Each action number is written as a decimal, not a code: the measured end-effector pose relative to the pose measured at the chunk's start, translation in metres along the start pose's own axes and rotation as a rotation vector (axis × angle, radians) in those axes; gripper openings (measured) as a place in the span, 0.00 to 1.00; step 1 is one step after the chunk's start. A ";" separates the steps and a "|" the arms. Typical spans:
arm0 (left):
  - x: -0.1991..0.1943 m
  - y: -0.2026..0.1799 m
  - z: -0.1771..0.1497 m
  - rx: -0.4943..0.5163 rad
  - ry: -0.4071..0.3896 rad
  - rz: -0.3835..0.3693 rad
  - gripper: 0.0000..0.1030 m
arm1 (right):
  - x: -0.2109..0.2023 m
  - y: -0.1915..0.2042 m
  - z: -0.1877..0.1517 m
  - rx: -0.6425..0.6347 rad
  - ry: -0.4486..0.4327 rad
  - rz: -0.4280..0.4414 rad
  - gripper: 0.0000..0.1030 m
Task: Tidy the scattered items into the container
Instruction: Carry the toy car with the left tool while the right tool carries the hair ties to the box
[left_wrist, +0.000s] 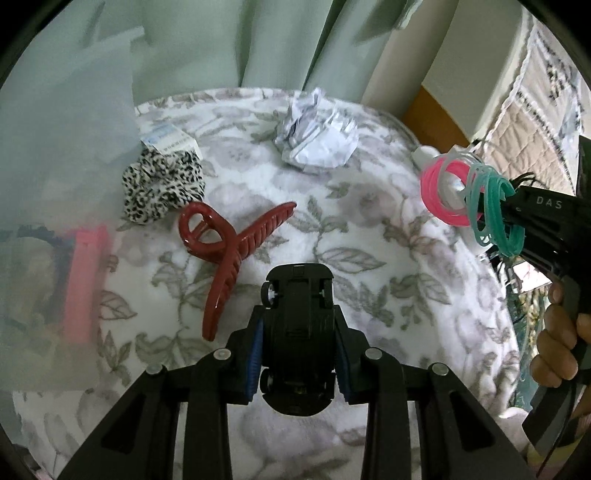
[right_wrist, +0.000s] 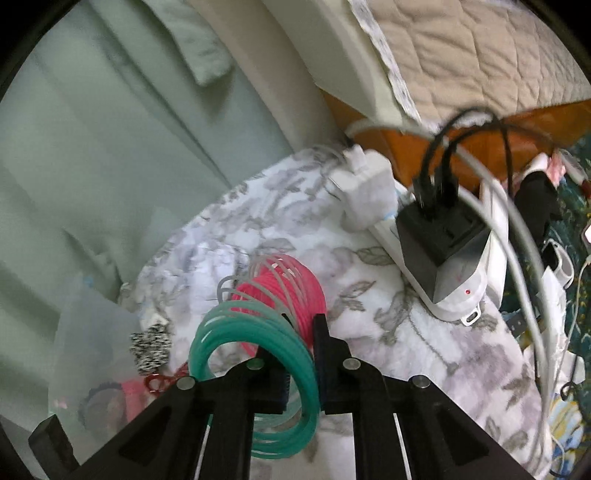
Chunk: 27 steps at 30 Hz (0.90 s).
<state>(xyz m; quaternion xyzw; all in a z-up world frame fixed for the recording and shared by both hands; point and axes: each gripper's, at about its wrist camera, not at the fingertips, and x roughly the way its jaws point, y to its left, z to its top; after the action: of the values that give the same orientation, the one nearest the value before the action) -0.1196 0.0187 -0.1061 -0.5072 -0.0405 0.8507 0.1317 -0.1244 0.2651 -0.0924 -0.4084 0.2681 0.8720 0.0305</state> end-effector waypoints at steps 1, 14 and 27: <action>-0.006 0.000 0.001 -0.004 -0.011 -0.005 0.33 | -0.006 0.004 0.001 -0.007 -0.009 0.007 0.12; -0.110 -0.003 0.009 -0.011 -0.257 -0.046 0.33 | -0.097 0.070 -0.005 -0.137 -0.137 0.100 0.12; -0.191 0.028 0.021 -0.088 -0.446 -0.035 0.33 | -0.157 0.151 -0.012 -0.296 -0.195 0.188 0.12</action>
<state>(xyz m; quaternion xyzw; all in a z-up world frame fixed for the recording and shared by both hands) -0.0568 -0.0572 0.0607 -0.3111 -0.1145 0.9368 0.1118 -0.0527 0.1564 0.0824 -0.2951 0.1697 0.9364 -0.0854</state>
